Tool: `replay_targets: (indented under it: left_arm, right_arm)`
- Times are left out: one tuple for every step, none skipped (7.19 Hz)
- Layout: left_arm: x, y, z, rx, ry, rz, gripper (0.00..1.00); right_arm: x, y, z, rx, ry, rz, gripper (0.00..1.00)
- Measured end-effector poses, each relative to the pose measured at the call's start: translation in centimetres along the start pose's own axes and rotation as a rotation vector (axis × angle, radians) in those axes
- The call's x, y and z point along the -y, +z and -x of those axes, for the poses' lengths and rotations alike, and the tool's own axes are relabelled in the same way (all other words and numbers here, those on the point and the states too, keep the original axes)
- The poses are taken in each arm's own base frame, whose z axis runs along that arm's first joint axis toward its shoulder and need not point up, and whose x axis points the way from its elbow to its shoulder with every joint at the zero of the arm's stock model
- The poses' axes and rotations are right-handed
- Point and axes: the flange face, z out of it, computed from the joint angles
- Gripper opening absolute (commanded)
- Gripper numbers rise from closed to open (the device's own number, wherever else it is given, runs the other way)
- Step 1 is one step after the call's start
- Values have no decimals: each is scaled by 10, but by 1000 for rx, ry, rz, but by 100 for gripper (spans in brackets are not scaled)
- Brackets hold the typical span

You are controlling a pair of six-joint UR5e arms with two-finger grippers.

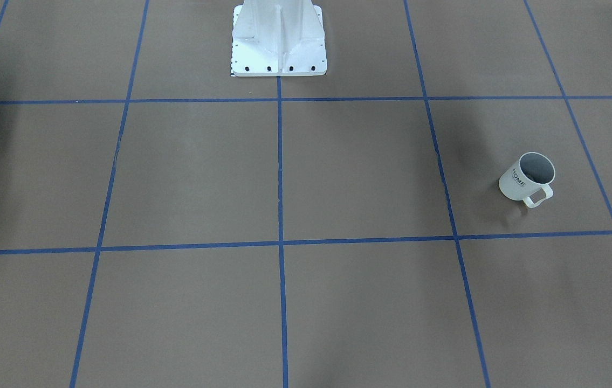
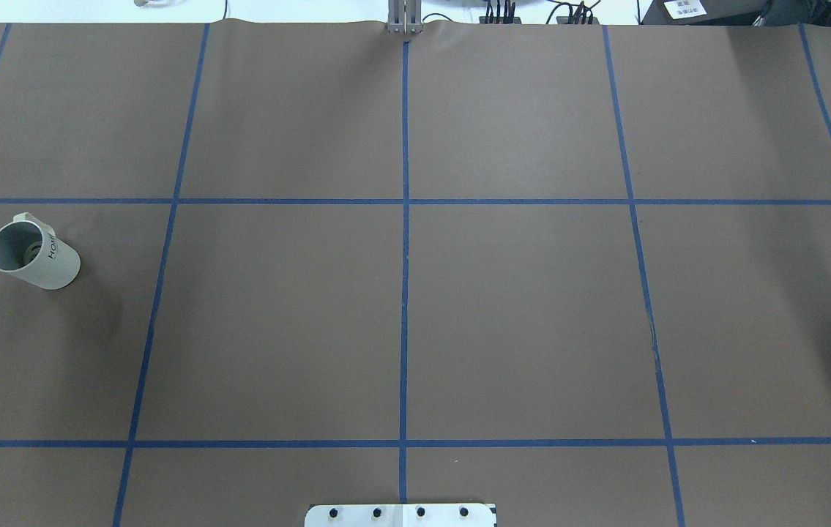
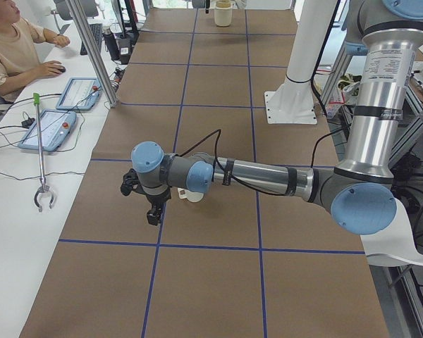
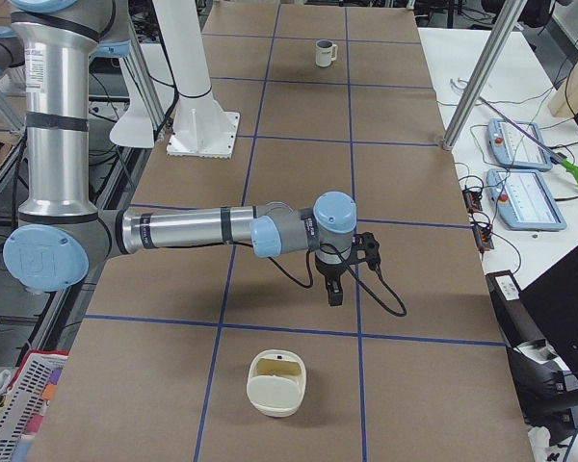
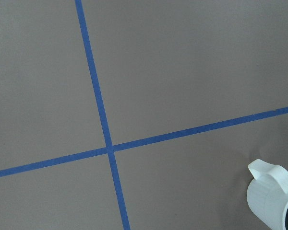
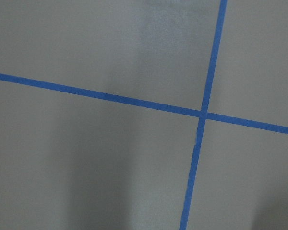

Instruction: Left arm hands cup to right arm to dump lemon

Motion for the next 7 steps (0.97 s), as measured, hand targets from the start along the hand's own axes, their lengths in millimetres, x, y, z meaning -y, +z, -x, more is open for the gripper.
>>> replay_targets:
  left_arm:
    - [0, -2, -2, -1, 5, -4, 100]
    - [-1, -6, -6, 0, 12, -13, 100]
    - [-6, -5, -5, 3, 13, -13, 100]
    - [-15, -1, -1, 4, 17, -14, 100]
    - [-21, 3, 3, 5, 25, -21, 100]
    - [-27, 9, 7, 4, 33, -28, 100]
    - [-28, 15, 6, 0, 53, -37, 100]
  right_arm:
    - [0, 0, 0, 0, -1, 0, 100]
    - [0, 0, 0, 0, 0, 1, 100]
    - [0, 1, -1, 0, 1, 2, 100]
    - [0, 1, -1, 0, 1, 2, 100]
    - [-1, 2, -2, -1, 3, 4, 100]
    - [-1, 3, -3, -2, 4, 6, 100]
    - [-1, 4, -4, -3, 4, 6, 100]
